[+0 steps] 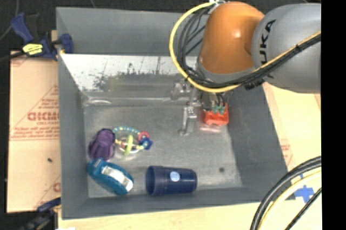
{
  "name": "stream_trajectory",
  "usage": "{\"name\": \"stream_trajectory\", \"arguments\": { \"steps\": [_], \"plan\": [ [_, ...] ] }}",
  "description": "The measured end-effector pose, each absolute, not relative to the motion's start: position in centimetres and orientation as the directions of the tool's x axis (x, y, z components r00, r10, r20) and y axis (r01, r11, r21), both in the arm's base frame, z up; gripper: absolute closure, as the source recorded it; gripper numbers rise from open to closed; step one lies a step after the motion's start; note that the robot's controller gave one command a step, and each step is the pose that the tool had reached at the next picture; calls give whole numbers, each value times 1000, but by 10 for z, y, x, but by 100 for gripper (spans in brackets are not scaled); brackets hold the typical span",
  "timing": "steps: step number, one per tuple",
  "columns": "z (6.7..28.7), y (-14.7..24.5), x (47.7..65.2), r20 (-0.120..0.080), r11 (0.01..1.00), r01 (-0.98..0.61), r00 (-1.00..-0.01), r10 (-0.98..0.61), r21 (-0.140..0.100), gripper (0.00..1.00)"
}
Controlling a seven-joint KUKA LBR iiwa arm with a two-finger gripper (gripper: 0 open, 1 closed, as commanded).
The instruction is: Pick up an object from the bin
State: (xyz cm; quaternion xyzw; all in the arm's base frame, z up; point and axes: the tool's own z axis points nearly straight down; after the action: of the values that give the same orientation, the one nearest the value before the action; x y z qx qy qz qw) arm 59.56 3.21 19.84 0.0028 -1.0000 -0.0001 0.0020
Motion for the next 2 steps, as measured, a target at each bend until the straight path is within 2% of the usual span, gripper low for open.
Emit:
{"name": "stream_trajectory", "arguments": {
  "steps": [1, 2],
  "plan": [
    [203, 32, 597, -4, 1000, -5, -1000, -5, 1, 0],
    [145, 81, 642, -4, 1000, 26, -1000, 26, 2, 0]
  ]
}}
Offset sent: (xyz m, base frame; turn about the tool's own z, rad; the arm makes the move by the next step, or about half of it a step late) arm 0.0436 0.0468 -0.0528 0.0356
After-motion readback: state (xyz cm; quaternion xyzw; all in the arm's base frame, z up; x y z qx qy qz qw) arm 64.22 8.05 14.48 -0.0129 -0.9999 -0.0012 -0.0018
